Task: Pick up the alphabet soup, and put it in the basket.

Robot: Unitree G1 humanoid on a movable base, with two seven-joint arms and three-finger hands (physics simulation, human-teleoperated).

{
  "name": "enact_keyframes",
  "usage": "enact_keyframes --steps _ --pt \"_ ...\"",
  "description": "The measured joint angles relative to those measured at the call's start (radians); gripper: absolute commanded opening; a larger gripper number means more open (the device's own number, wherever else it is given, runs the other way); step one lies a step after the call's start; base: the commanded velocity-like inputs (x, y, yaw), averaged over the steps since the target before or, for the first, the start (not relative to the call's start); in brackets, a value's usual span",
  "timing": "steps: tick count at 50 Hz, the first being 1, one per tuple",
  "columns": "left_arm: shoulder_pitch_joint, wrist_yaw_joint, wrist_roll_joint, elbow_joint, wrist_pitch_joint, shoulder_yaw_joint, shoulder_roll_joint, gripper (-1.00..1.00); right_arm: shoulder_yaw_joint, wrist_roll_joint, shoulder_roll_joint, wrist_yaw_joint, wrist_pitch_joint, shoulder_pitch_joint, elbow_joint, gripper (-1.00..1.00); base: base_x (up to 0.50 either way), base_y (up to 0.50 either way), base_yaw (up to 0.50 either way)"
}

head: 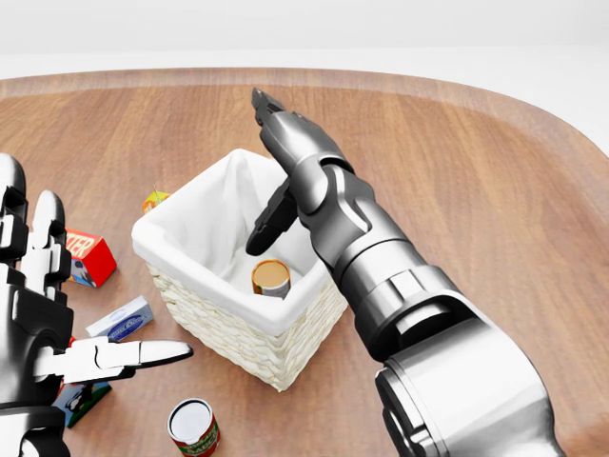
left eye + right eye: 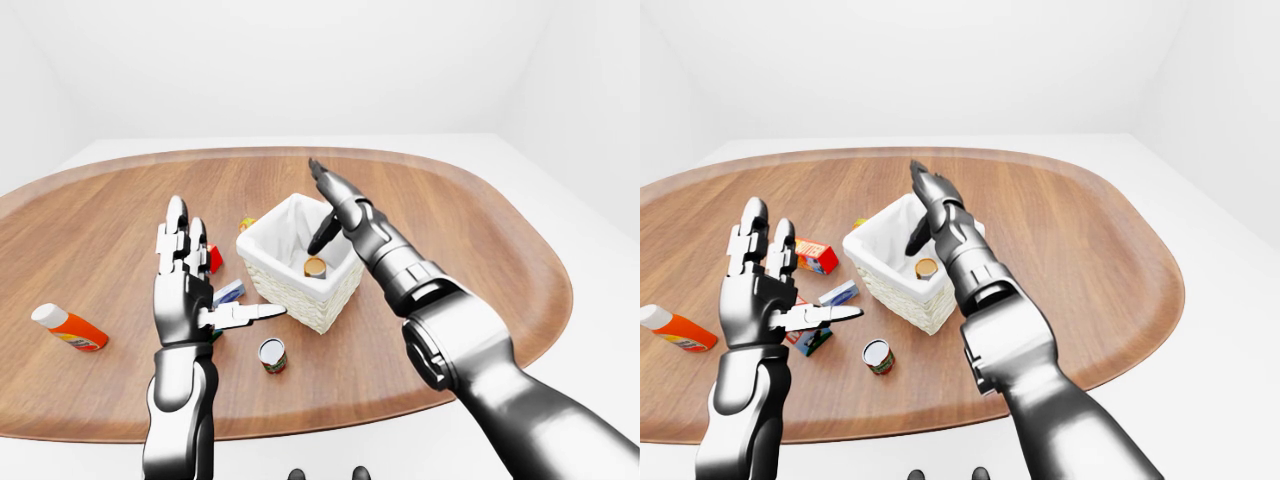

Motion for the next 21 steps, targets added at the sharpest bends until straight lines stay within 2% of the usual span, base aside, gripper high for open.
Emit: enact_keyframes --steps 21 --pt "0.001 -0.001 0.001 0.007 0.000 0.000 0.000 1.00 -0.008 0.032 -0.023 -0.053 0.000 -0.105 -0.037 1.00 0.00 0.00 0.00"
